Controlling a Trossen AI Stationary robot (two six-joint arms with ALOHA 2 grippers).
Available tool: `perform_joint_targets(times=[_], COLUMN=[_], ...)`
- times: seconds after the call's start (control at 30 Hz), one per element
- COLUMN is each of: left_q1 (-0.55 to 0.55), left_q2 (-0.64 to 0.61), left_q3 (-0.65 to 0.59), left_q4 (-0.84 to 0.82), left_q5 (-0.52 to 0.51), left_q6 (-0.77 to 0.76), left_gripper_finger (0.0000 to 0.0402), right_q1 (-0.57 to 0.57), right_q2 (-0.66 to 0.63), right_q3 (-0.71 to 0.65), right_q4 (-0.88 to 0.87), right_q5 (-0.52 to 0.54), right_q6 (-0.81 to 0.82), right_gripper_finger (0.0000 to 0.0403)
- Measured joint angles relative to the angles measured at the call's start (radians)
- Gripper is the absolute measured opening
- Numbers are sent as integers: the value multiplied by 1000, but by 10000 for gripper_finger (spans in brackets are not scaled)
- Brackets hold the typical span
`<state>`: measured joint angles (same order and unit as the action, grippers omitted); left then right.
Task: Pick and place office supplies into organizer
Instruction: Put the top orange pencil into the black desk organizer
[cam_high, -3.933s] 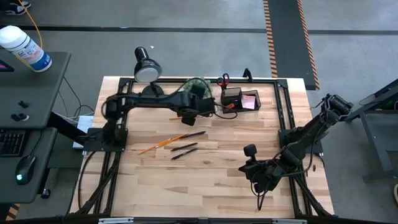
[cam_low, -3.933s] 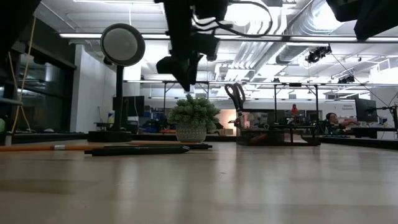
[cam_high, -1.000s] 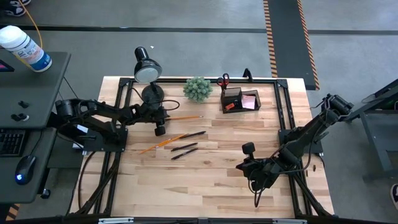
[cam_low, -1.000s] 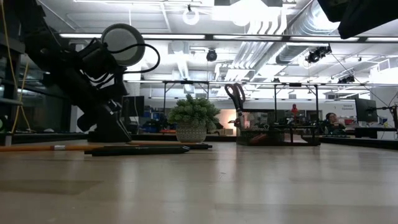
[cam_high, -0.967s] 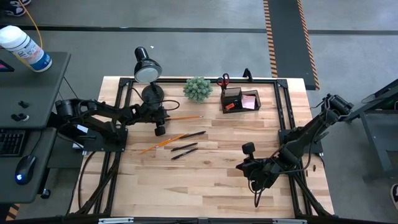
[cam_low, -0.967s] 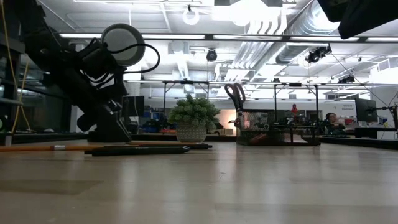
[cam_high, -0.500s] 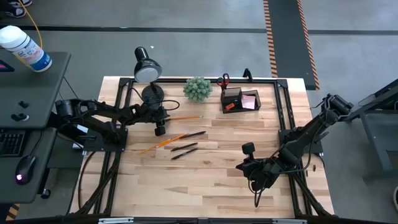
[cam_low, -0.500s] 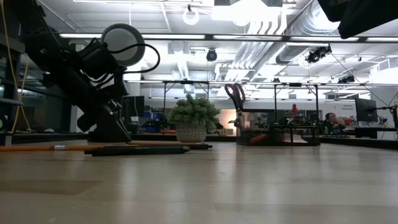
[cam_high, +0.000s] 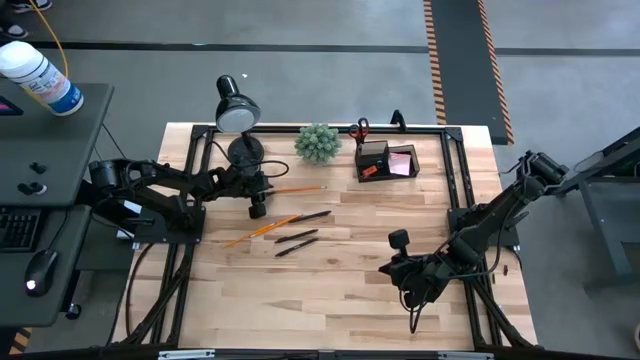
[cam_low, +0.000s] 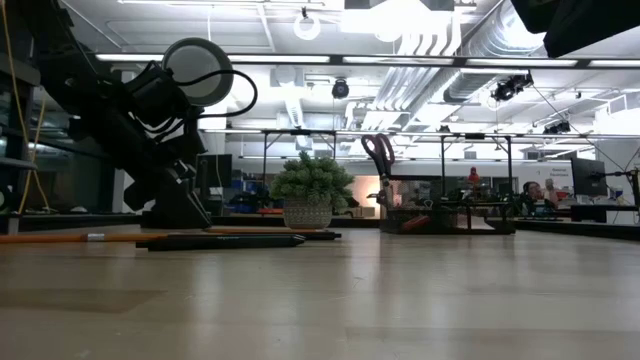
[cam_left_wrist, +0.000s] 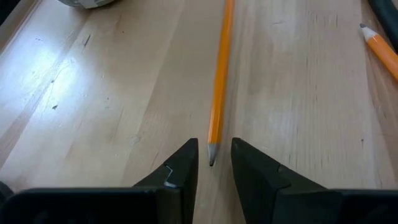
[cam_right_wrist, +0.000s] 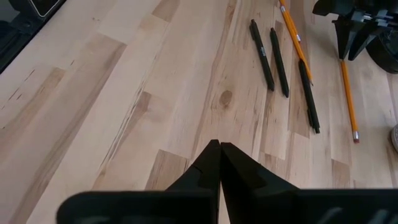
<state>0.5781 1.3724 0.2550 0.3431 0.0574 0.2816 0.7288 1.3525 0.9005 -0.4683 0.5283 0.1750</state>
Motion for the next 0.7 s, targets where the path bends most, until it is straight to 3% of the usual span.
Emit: perform_joint_targets(times=[0.47,0.7], left_q1=[0,0], left_q2=[0,0], left_q3=[0,-20], left_q4=[12,97], left_q5=[14,17], left_q6=[10,17], left_gripper_finger=[92,92], right_q1=[0,0], right_q2=[0,0], right_q3=[0,0], right_q4=[1,2], right_q5=[-1,-6], right_q6=[0,-1], right_gripper_finger=[6,1])
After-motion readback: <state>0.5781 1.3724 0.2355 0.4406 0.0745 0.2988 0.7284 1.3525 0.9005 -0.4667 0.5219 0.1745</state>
